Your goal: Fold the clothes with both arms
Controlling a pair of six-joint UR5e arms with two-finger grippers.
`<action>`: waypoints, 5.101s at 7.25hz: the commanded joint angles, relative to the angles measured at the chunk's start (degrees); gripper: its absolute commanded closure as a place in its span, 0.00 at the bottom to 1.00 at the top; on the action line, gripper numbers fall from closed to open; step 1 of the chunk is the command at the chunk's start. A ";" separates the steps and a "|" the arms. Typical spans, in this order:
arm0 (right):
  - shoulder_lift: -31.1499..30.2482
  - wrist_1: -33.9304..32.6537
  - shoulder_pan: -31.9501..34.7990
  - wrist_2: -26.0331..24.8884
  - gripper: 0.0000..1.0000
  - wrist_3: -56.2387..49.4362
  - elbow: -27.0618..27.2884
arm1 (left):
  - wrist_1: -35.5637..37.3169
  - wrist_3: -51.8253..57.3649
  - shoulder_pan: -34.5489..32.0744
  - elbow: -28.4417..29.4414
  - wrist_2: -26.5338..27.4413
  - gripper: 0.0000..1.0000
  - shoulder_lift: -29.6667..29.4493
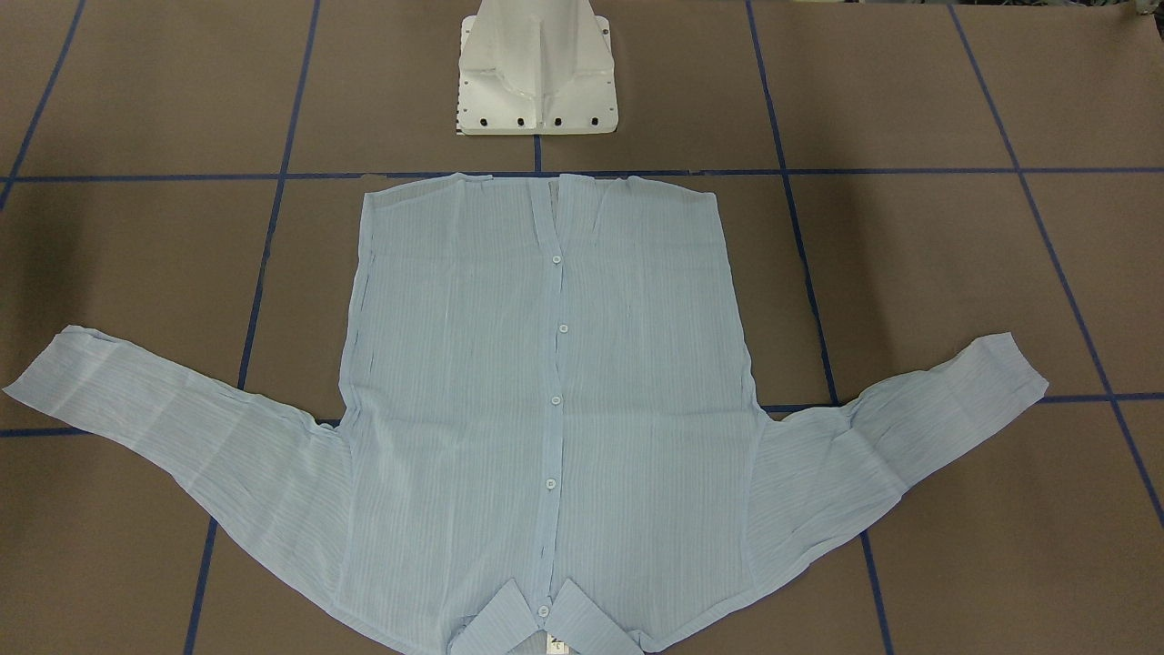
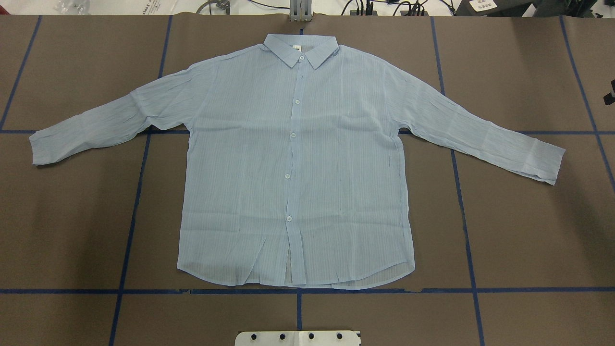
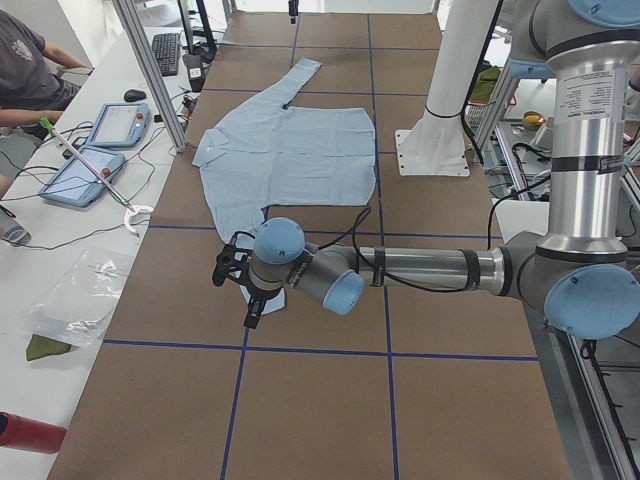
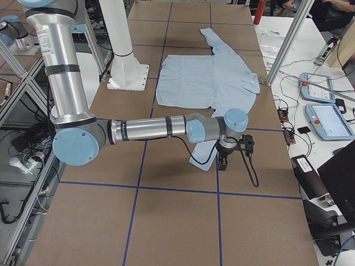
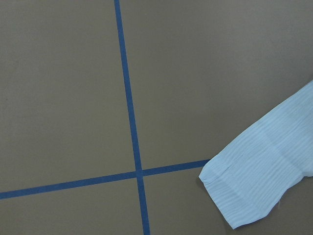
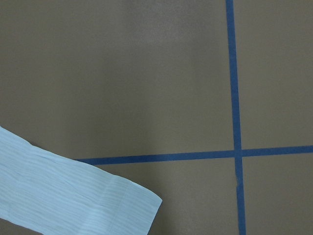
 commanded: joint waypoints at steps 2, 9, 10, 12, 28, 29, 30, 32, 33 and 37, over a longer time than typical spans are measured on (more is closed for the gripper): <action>-0.40 0.02 -0.04 0.08 0.00 0.05 0.00 | -0.05 -0.05 0.10 -1.51 0.39 0.00 0.17; -4.78 13.16 -1.62 0.26 0.00 0.14 -0.08 | -0.40 0.12 0.19 -1.51 0.49 0.00 -0.18; -4.88 13.90 -3.28 0.17 0.00 4.66 -0.44 | -0.40 0.11 0.19 -1.69 0.22 0.00 -0.18; -4.18 14.00 -5.49 -0.18 0.01 8.22 -2.01 | -0.49 0.03 0.27 -1.69 0.31 0.00 -0.36; -2.24 37.37 -11.38 -1.68 0.08 26.33 -16.35 | -2.60 -0.06 0.54 -1.25 0.66 0.00 -0.53; -2.33 37.29 -12.16 -1.67 0.08 26.33 -16.43 | -2.69 -0.06 0.54 -1.34 0.66 0.00 -0.45; -2.42 37.29 -12.87 -1.76 0.09 26.41 -16.61 | -2.60 -0.06 0.54 -1.51 0.66 0.00 -0.53; -2.51 37.20 -13.22 -1.67 0.12 26.59 -16.87 | -2.60 -0.06 0.54 -1.60 0.66 0.00 -0.54; -2.51 37.29 -13.22 -1.67 0.17 26.59 -17.14 | -2.60 -0.06 0.54 -1.52 0.66 0.00 -0.45; -2.77 37.20 -13.31 -1.67 0.62 26.68 -17.49 | -2.60 -0.06 0.54 -1.43 0.66 0.00 -0.45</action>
